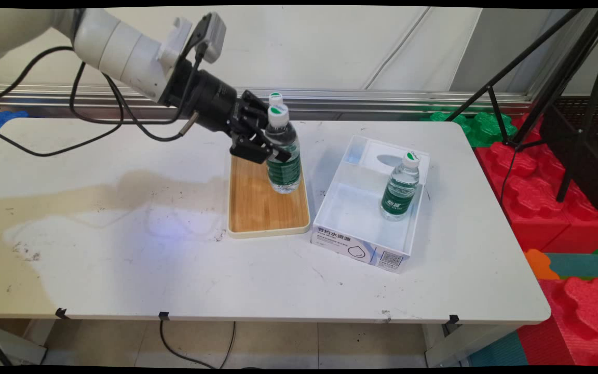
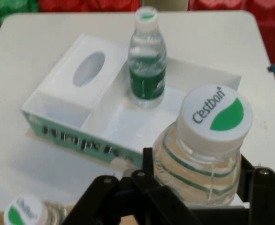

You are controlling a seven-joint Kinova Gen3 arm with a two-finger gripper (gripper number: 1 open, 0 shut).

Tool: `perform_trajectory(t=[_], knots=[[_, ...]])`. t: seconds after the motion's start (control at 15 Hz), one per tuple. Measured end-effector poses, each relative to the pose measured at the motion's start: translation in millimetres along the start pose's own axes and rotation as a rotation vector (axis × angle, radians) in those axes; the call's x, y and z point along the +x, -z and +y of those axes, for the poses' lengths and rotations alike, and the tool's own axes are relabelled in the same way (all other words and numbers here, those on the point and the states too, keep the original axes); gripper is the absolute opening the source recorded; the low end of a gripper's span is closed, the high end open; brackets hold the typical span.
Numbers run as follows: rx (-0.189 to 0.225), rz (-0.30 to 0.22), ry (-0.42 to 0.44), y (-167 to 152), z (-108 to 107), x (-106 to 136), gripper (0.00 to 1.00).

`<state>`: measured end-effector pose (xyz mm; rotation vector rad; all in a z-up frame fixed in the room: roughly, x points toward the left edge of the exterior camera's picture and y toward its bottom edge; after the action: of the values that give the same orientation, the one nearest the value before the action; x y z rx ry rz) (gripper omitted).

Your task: Place the picked object on the tray

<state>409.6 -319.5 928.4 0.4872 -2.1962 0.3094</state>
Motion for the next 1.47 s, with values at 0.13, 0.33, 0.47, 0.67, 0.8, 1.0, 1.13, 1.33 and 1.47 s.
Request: perform_trajectory(t=[0.13,0.33,0.47,0.67,0.8,1.0,1.13,1.33,1.47], knots=[[0.002,-0.014,0.006,-4.1,-3.9,-10.1,0.00],[0.000,-0.040,0.014,-14.9,-9.0,-29.6,0.00],[-0.001,-0.055,0.016,-24.3,-12.4,-41.6,0.00],[-0.001,-0.063,0.018,-36.2,-16.0,-52.3,0.00],[-0.001,-0.064,0.019,-44.0,-17.3,-57.0,0.00],[-0.005,-0.064,0.026,-59.7,-18.5,-64.4,0.00],[-0.008,-0.062,0.035,-69.0,-18.0,-68.4,0.00],[-0.008,-0.060,0.047,-76.8,-18.0,-72.2,0.00],[-0.008,-0.059,0.055,-81.2,-18.2,-75.6,0.00]])
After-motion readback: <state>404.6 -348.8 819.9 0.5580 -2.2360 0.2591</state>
